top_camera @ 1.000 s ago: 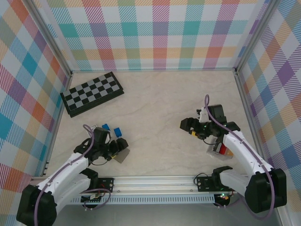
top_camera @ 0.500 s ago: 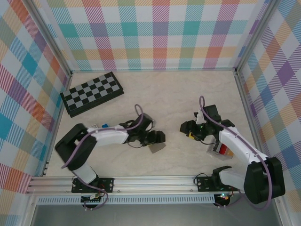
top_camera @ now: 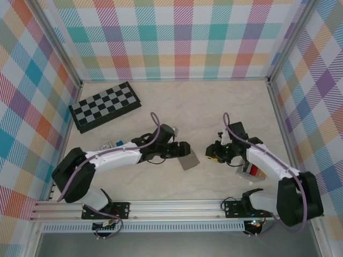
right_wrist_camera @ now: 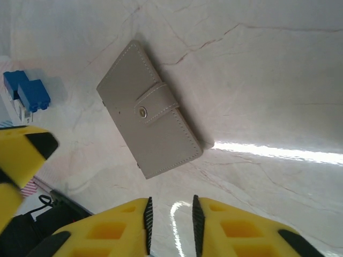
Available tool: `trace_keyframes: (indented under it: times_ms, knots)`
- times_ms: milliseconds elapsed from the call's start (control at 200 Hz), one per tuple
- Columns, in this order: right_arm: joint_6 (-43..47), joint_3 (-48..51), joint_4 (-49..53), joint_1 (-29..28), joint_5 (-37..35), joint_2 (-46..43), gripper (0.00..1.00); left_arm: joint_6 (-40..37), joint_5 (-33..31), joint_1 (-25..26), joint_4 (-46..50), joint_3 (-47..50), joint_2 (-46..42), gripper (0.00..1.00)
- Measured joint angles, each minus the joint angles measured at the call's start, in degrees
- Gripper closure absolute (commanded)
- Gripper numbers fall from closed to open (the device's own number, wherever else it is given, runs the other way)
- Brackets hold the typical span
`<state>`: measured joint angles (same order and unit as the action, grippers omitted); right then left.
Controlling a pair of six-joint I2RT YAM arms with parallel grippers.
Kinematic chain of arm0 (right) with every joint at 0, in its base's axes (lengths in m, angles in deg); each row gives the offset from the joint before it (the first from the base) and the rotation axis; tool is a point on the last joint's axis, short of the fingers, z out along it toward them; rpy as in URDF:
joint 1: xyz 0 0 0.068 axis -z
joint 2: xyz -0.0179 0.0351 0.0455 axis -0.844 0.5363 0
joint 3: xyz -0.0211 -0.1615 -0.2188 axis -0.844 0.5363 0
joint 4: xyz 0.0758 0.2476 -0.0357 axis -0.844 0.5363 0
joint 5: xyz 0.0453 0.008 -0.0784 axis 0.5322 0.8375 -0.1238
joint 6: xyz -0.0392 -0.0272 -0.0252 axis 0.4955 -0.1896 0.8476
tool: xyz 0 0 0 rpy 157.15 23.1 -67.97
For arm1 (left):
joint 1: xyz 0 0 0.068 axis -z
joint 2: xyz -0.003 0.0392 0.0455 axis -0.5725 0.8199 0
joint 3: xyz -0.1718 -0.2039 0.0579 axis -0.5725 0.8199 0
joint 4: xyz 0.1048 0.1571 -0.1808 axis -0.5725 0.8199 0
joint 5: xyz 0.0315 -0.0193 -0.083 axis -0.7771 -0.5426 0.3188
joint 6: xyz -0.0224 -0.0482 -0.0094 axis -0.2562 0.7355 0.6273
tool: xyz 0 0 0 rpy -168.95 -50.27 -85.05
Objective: Put the credit cards into the card holder
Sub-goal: Move the card holder to the center of the table, then pick up the card holder at the bottom-center of the table.
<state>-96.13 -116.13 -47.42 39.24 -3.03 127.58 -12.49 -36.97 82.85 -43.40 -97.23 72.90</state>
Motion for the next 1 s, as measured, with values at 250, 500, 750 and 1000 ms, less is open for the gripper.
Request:
trace_keyframes:
  times_ms: [250,500,750,1000]
  knots:
    - [0.4,-7.4,-4.8,-5.9,1.1,13.2,0.81,6.0,-0.7,-2.8,-0.1,3.8,-0.7,0.3]
    - [0.2,-7.2,-7.4,-7.3,1.3,20.2,0.84,10.8,1.2,-2.8,-4.0,3.8,4.1,0.36]
    - [-0.7,-2.6,-9.6,-7.3,0.7,19.9,0.84,13.0,2.2,-2.8,-6.1,3.9,7.4,0.39]
    - [-3.9,0.3,-13.8,-7.6,0.3,18.0,0.84,14.5,4.5,-2.8,-10.4,4.5,10.7,0.48]
